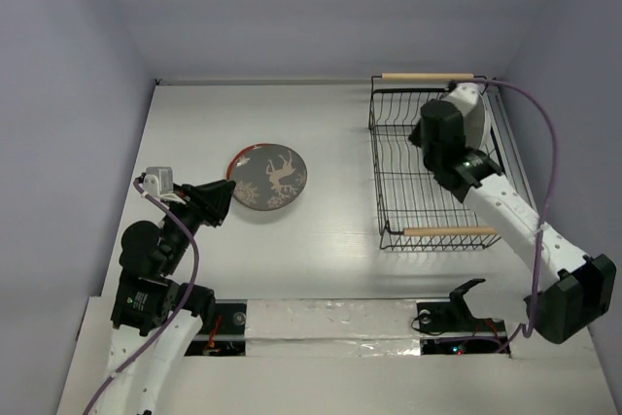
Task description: Unload the plates from the dish rack
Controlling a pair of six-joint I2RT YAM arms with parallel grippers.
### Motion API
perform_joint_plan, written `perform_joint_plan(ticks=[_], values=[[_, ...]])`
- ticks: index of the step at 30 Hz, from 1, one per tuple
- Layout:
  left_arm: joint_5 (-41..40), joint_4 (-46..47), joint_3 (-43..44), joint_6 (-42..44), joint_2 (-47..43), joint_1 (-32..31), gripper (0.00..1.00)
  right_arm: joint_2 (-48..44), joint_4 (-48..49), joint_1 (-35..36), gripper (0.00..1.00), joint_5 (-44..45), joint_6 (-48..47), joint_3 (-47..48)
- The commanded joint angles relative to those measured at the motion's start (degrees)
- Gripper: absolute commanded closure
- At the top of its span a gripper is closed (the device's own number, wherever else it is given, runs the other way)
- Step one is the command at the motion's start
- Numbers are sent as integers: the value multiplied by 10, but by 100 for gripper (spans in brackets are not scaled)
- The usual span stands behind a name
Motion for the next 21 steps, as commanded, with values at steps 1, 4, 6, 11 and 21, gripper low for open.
perform_joint_plan(ticks=[1,4,6,11,21], values=[[3,25,-4,2,-9,3,78,7,-57,-67,63,63,-49,-20],[3,25,-3,2,-8,-2,77,38,-64,-97,31,88,-65,-7],[3,24,-3,2,-8,-2,76,67,-65,-117,30,106,-70,0],[0,23,-2,3,-9,-2,73,108,-79,-133,38,113,-77,18],[-1,22,-2,3,-10,-8,72,139,-108,-165,46,126,-74,43]])
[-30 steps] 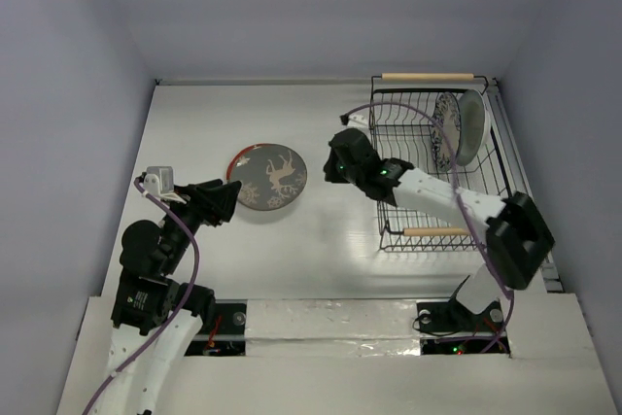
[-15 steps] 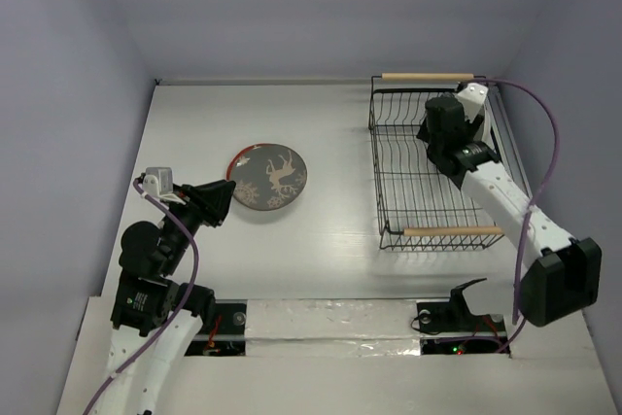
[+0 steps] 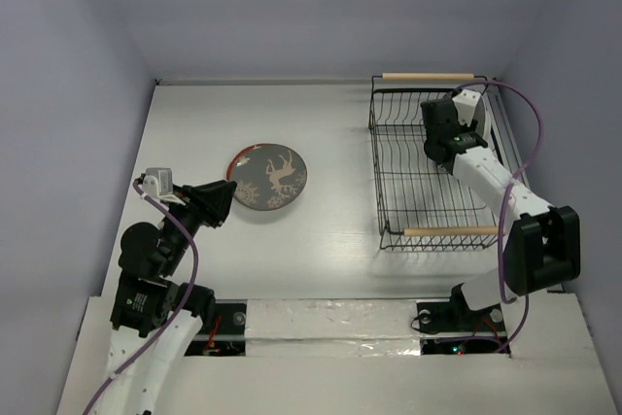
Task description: Unload the plates from the dish rack
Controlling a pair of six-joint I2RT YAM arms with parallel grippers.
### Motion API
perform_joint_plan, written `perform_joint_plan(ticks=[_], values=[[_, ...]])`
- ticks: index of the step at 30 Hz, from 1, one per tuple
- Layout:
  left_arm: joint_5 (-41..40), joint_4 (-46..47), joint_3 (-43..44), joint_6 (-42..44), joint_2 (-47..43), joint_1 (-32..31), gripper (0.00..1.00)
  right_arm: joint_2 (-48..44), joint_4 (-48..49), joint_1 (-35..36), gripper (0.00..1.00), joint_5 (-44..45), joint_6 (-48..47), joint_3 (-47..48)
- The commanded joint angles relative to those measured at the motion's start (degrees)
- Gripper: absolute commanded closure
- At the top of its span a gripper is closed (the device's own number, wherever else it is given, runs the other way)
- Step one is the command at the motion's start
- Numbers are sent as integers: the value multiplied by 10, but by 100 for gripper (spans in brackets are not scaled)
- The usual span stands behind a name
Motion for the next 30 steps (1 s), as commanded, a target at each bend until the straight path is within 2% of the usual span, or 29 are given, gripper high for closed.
perform_joint_plan(ticks=[1,6,12,17,20,25,30], values=[[-1,21,-2,3,-5,-3,72,-5,-23,-13,48,33,3,36],[0,23,-2,2,-3,-3,72,-94,16,-13,50,-37,-7,-5],[-1,23,-1,2,-3,-3,71,-150,15,-13,49,-37,-12,-5],[-3,21,-2,2,-4,-3,71,-110,4,-13,38,-28,-11,-1],[-3,21,-2,2,-4,-3,71,-101,24,-13,35,-36,-17,-7],[-3,21,0,3,-5,-3,71,-33,-1,-19,45,21,-18,29],[-4,19,0,2,-5,-3,71,-9,1,-19,49,44,-25,45]])
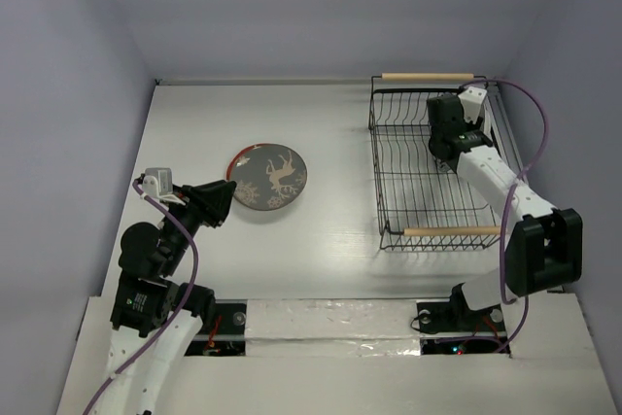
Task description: Unload the plates from the dish rack
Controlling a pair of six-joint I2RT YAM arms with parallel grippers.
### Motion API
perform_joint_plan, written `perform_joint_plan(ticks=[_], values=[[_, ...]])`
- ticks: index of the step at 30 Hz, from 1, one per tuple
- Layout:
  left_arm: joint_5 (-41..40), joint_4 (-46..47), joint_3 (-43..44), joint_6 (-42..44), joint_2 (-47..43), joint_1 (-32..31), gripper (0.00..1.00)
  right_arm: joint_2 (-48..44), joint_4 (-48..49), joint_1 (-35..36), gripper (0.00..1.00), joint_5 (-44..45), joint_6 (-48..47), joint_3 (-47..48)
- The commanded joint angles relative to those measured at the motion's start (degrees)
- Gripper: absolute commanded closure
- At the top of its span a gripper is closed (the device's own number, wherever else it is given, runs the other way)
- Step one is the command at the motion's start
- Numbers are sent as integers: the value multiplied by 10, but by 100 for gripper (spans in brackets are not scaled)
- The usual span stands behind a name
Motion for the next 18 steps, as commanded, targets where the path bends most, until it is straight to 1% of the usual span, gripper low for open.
perform_joint_plan(ticks=[1,7,8,10,12,13,14,15,16,18], values=[[-2,20,0,2,-5,-3,71,3,1,-3,49,47,-10,37],[-4,19,0,3,-7,-3,71,34,-1,-3,59,67,-15,47],[-4,18,0,2,-7,-3,71,38,0,-3,63,68,-17,48],[-3,20,0,3,-7,-3,71,47,0,-3,66,74,-18,50],[-4,18,1,2,-8,-3,71,60,1,-3,65,76,-18,52],[-4,18,1,3,-9,-3,71,64,2,-3,64,77,-19,53],[-5,18,0,3,-9,-3,71,68,2,-3,60,77,-21,53],[-5,18,0,3,-9,-3,71,72,2,-3,59,80,-21,54],[-6,17,0,3,-9,-3,71,77,1,-3,63,81,-21,54],[-5,17,0,3,-9,-3,71,72,2,-3,69,81,-18,52]])
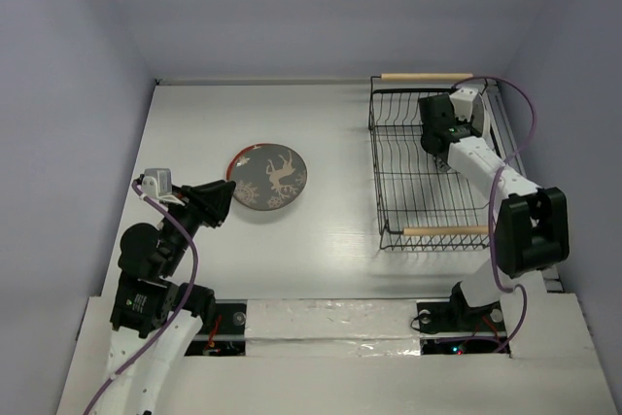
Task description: Unload the plates from the dish rack
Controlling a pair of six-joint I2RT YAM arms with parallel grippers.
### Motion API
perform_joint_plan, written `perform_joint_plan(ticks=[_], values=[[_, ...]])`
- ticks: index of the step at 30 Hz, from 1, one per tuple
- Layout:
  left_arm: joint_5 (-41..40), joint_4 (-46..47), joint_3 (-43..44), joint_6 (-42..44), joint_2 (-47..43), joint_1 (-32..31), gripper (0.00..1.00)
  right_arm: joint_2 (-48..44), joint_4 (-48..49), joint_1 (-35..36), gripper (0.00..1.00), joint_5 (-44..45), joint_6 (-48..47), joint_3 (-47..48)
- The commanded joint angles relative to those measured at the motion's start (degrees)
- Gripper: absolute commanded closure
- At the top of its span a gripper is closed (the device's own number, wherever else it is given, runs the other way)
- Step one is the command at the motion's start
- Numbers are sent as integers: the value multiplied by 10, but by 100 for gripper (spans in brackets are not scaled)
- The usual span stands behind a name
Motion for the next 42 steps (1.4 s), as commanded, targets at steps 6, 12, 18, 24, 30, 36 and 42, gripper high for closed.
perform_joint_plan(ticks=[6,12,18,24,30,36,42], values=[[-2,19,1,3,-6,-3,71,-63,12,-3,100,26,-13,28],[-1,20,0,3,-6,-3,71,-105,0,3,100,37,-27,40],[0,21,0,3,-5,-3,71,-173,-23,16,100,-13,-29,59],[1,21,-1,3,-3,-3,71,-283,-26,27,100,-120,-21,70],[2,22,-1,3,3,-3,71,-375,71,46,100,-380,54,24],[2,22,-1,3,5,-3,69,-315,226,142,100,-518,154,-23],[-1,21,0,2,2,-3,68,-175,392,225,100,-584,249,-21]])
